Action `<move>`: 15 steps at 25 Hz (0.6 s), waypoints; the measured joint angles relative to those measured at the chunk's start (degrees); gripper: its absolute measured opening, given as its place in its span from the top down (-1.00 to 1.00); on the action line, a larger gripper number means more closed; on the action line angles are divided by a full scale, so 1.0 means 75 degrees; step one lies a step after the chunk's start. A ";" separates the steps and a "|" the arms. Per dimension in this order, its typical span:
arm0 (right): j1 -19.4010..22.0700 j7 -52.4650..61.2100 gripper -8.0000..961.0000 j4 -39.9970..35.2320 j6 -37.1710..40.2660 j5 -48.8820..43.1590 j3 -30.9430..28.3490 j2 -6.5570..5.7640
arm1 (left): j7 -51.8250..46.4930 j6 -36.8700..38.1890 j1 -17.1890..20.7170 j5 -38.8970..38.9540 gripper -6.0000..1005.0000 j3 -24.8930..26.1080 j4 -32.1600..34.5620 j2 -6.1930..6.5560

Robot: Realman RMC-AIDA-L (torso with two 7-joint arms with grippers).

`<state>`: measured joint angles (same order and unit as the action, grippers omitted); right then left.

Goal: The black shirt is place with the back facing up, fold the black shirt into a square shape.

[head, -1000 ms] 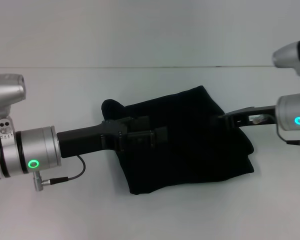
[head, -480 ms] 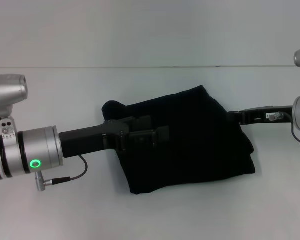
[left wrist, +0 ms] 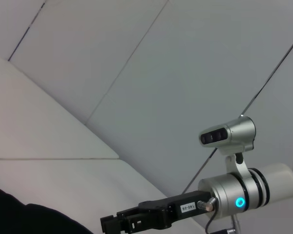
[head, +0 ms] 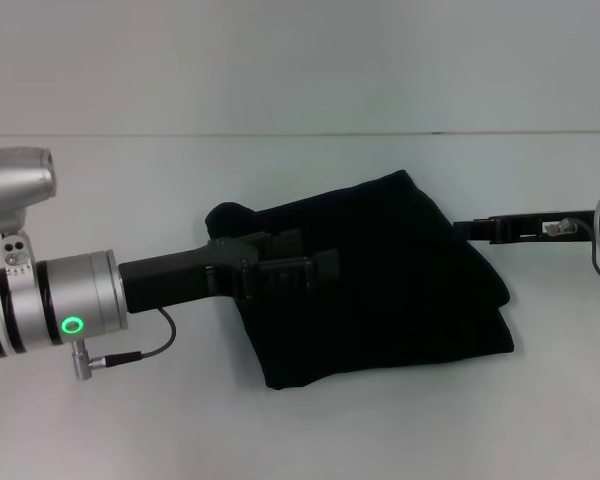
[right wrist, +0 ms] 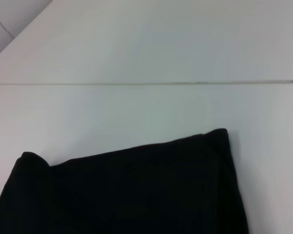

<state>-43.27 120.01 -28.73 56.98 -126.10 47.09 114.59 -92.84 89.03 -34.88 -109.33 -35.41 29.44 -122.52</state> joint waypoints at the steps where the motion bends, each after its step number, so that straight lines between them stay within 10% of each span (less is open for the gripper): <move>1: 0.0000 0.0000 0.65 0.0000 0.0000 0.0000 0.0000 0.0000 | -0.0002 -0.0025 -0.0003 0.0000 -0.83 0.0000 0.0000 0.0000; 15: -0.0140 0.1043 0.01 0.0053 0.0841 -0.0530 0.0120 -0.0263 | -0.0021 -0.0128 -0.0046 -0.0022 -0.82 -0.0027 0.0000 0.0000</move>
<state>-44.33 127.83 -28.33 63.29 -130.08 47.99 112.62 -92.99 88.08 -35.22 -109.50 -35.62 29.44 -122.52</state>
